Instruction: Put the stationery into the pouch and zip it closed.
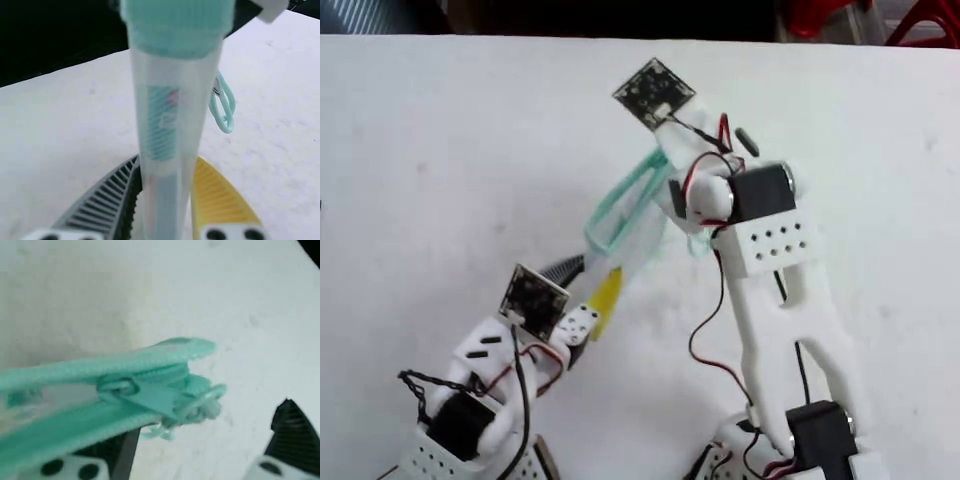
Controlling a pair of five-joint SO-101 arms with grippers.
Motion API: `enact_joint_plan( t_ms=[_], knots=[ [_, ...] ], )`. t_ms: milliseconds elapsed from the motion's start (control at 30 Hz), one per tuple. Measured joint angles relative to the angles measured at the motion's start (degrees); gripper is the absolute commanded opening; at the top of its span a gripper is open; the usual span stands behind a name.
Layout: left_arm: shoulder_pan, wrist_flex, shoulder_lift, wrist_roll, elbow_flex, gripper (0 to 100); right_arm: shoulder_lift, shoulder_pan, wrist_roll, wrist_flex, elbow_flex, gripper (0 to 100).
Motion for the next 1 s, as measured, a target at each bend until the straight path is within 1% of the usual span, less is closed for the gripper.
enact_joint_plan(
  t_ms=[100, 167, 200, 267, 333, 400, 500, 600, 733, 867, 1000],
  knots=[
    [0.0, 0.0, 0.0, 0.2, 0.0, 12, 0.0, 0.0, -1.1, -4.2, 2.0, 14.5],
    [0.0, 0.0, 0.0, 0.3, 0.0, 12, 0.0, -0.1, -0.1, -6.5, 2.7, 2.9],
    [0.0, 0.0, 0.0, 0.3, 0.0, 12, -0.1, -0.3, 1.1, -7.2, 2.8, 0.9],
    [-0.1, 0.0, 0.0, 0.3, 0.0, 12, -1.1, -0.4, 4.5, -8.1, 3.3, 4.5],
    [-0.1, 0.0, 0.0, 0.3, 0.0, 12, -3.3, -0.1, 7.4, -8.7, 4.6, 3.7],
    [-0.1, 0.0, 0.0, 0.3, 0.0, 14, -6.9, 0.0, 7.3, -9.5, 5.9, 1.6],
    [-0.1, 0.0, 0.0, 0.2, 0.0, 18, -13.6, 0.0, 6.2, -9.8, 8.4, 1.8],
    [-0.1, 0.0, 0.0, 0.1, 0.0, 18, -20.8, -0.3, 5.4, -9.8, 10.9, 1.8],
    [0.0, -1.2, 0.6, 0.1, 0.0, 18, -28.0, -4.2, 5.4, -9.8, 15.9, 1.8],
    [0.0, -3.2, 0.7, 0.2, 0.1, 18, -31.8, -9.1, 5.2, -9.8, 20.0, 1.8],
    [0.0, -3.9, 0.7, 0.3, -0.3, 18, -32.5, -10.6, 5.1, -9.8, 20.5, 1.8]
  ],
)
